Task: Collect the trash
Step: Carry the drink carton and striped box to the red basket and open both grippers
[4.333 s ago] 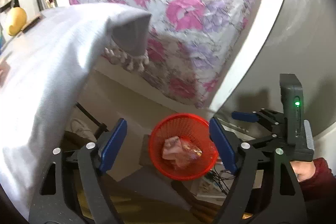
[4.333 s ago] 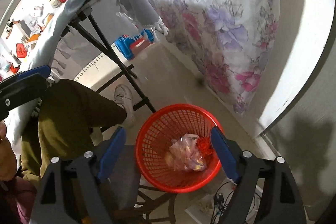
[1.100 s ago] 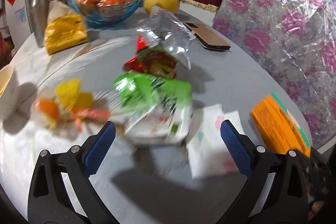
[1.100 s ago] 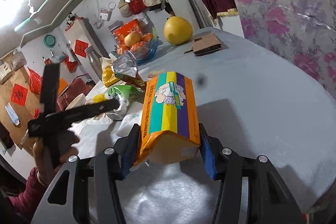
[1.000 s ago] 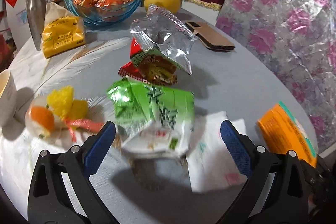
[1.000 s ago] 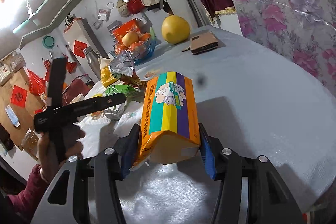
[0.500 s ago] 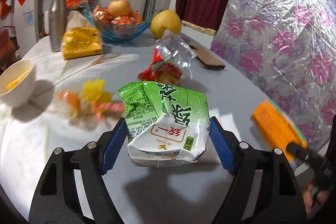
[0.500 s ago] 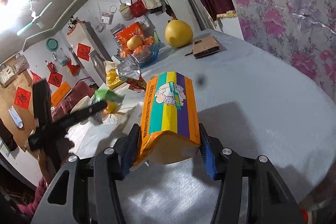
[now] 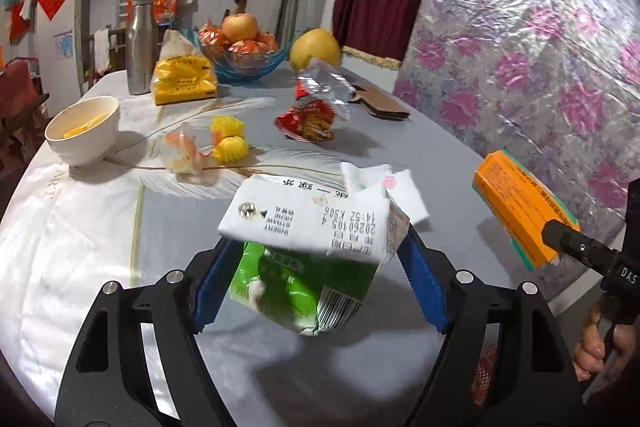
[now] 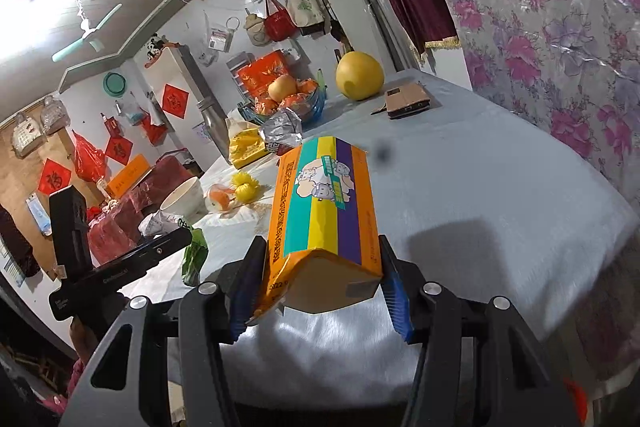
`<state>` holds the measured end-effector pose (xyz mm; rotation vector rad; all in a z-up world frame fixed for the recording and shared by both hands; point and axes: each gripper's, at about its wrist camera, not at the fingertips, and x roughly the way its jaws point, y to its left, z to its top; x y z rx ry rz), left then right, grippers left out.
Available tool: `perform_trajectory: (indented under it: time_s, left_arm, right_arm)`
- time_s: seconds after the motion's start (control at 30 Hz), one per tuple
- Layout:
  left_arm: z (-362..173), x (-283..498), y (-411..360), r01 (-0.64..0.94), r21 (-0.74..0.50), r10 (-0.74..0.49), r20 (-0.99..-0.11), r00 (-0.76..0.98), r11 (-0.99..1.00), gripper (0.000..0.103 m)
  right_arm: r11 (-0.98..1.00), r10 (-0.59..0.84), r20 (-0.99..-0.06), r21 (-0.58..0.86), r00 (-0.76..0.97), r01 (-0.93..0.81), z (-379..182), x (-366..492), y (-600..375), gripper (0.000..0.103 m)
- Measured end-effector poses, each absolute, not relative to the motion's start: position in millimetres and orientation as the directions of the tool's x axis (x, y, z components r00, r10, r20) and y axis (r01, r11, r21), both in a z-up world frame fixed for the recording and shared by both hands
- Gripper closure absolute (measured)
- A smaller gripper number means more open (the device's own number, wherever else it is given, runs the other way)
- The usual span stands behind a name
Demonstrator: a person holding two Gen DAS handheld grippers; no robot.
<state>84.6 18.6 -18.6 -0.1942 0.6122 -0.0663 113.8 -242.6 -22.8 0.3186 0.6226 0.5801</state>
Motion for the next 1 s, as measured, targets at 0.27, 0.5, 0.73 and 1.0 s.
perform_trajectory:
  time_s: [0.27, 0.5, 0.73, 1.0]
  left_arm:
    - [-14.2, 65.3, -7.4, 0.048, -0.2, -0.153, -0.554, 0.818, 0.979, 0.027]
    - [-3.0, 56.2, -44.2, 0.128, -0.195, -0.215, -0.541, 0.813, 0.972, 0.027]
    - [1.1, 54.0, -91.9, 0.223, -0.186, -0.289, -0.546, 0.786, 0.957, 0.027]
    - [-1.1, 55.9, -158.0, 0.35, -0.152, -0.37, -0.575, 0.73, 0.924, 0.027]
  right_arm:
    - [0.797, 0.587, -0.425, 0.452, 0.689, -0.401, -17.9, 81.4, -269.0, 0.049]
    - [0.808, 0.557, -0.412, 0.47, 0.721, -0.355, -22.0, 57.5, -308.3, 0.049]
    - [0.836, 0.503, -0.419, 0.459, 0.756, -0.301, -26.9, 35.6, -350.8, 0.049]
    - [0.876, 0.423, -0.456, 0.426, 0.783, -0.226, -38.1, 14.5, -398.6, 0.049]
